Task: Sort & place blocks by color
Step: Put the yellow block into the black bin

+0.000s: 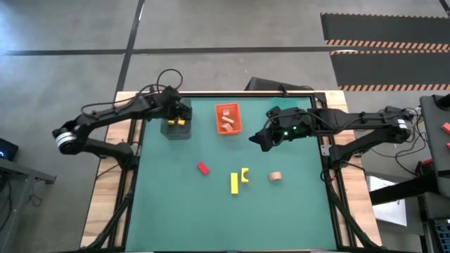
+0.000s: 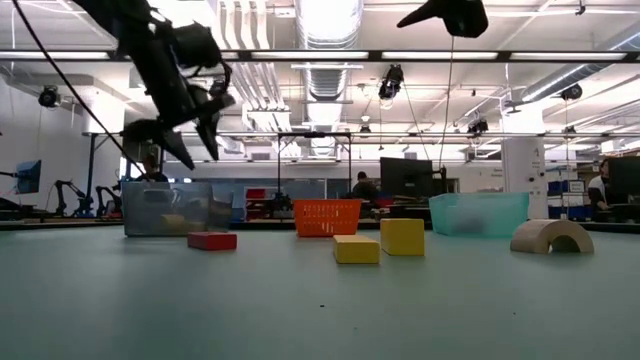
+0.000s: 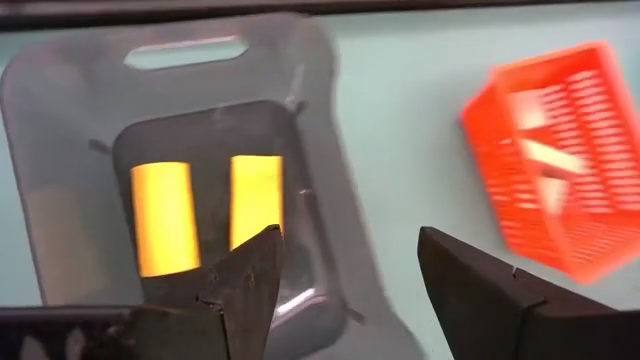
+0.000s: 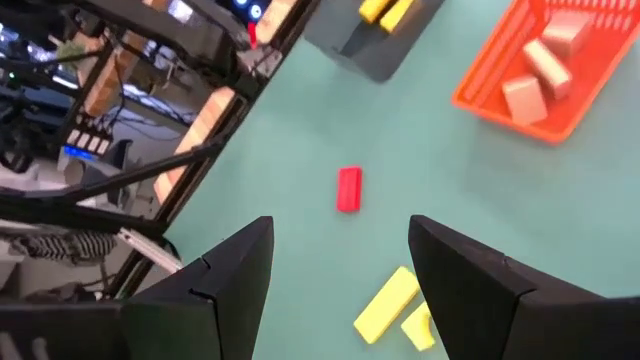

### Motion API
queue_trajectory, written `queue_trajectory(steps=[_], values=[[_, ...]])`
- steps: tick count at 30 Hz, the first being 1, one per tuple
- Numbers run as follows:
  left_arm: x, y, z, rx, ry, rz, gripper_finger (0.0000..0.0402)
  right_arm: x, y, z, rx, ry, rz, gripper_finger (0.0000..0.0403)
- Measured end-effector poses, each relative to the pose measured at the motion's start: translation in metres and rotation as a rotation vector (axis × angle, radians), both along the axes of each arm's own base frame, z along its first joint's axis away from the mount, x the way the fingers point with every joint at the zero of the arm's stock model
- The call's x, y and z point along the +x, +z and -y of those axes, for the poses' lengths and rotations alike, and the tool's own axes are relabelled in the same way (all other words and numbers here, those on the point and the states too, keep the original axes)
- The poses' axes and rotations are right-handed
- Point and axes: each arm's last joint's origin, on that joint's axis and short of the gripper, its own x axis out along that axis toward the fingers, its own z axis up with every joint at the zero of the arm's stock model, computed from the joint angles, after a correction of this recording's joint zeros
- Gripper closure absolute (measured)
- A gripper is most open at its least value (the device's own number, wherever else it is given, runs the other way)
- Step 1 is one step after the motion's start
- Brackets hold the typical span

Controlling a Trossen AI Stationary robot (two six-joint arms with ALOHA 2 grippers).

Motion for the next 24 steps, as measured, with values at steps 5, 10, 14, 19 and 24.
queue_trajectory(steps=[5,10,14,19,24], values=[[-0.002,0.017,0.019,0.047,-0.067,0.072,0.0185,0.010,-0.009,-0.002,0.100,0.008,-0.035,0.0179],[-0.002,0.030,0.039,0.087,-0.144,0.135,0.0185,0.021,-0.018,-0.004,0.198,-0.020,-0.072,0.0179],[0.001,0.039,0.051,0.120,-0.195,0.200,0.0185,0.034,-0.026,-0.004,0.243,-0.041,-0.105,0.0179],[0.004,0.047,0.057,0.153,-0.226,0.268,0.0185,0.054,-0.040,-0.005,0.262,-0.068,-0.197,0.0179],[0.004,0.048,0.057,0.164,-0.227,0.280,0.0185,0.072,-0.058,-0.007,0.287,-0.091,-0.337,0.0179]])
